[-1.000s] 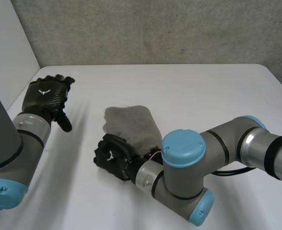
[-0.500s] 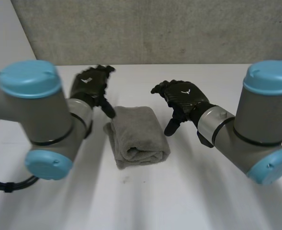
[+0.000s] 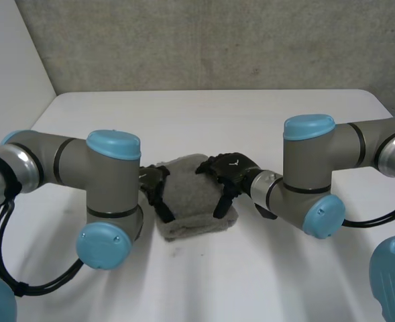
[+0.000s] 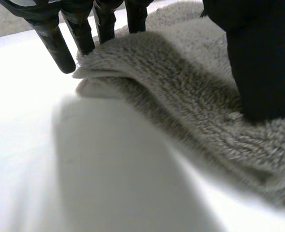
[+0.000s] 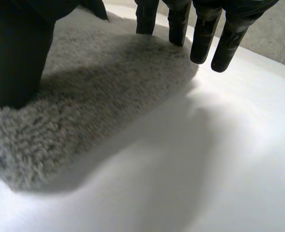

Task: Fold the towel.

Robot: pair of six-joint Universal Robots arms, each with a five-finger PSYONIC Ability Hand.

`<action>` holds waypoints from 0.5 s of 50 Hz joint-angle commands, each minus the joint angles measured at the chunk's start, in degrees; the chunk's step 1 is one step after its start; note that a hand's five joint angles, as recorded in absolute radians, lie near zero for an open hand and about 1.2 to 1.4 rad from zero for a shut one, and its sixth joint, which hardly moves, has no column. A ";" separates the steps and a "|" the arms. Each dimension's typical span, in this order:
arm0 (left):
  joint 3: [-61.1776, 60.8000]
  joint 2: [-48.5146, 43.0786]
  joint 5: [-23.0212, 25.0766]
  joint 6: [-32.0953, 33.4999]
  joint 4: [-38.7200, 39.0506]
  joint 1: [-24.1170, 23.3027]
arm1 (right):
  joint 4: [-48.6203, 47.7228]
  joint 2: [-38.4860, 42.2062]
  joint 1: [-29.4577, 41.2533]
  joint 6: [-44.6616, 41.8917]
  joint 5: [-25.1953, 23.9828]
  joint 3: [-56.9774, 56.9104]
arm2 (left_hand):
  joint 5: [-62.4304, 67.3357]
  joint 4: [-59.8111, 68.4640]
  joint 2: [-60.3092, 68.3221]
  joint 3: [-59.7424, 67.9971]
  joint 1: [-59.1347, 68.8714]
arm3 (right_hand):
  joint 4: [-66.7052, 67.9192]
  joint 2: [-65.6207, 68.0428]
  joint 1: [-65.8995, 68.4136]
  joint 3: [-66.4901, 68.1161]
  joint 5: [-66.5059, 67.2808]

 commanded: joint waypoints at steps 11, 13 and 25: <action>-2.06 11.58 -3.11 3.58 0.14 -1.17 | -1.22 -12.96 0.64 -6.90 6.84 4.66 | -0.75 0.39 0.54 0.47 0.62 | -3.14 -3.19 -0.56 -2.07 -2.61; -2.49 14.82 -3.28 3.66 0.05 -0.82 | -2.44 -18.82 -1.02 -4.80 9.37 7.11 | -0.92 0.22 0.37 0.30 0.45 | -3.14 -3.19 -0.56 -2.07 -2.61; -1.98 40.41 -2.05 3.67 -2.84 7.44 | -1.49 -36.94 -10.43 1.89 18.08 10.99 | 0.43 1.56 1.72 1.64 1.79 | -3.14 -3.19 -0.56 -2.07 -2.61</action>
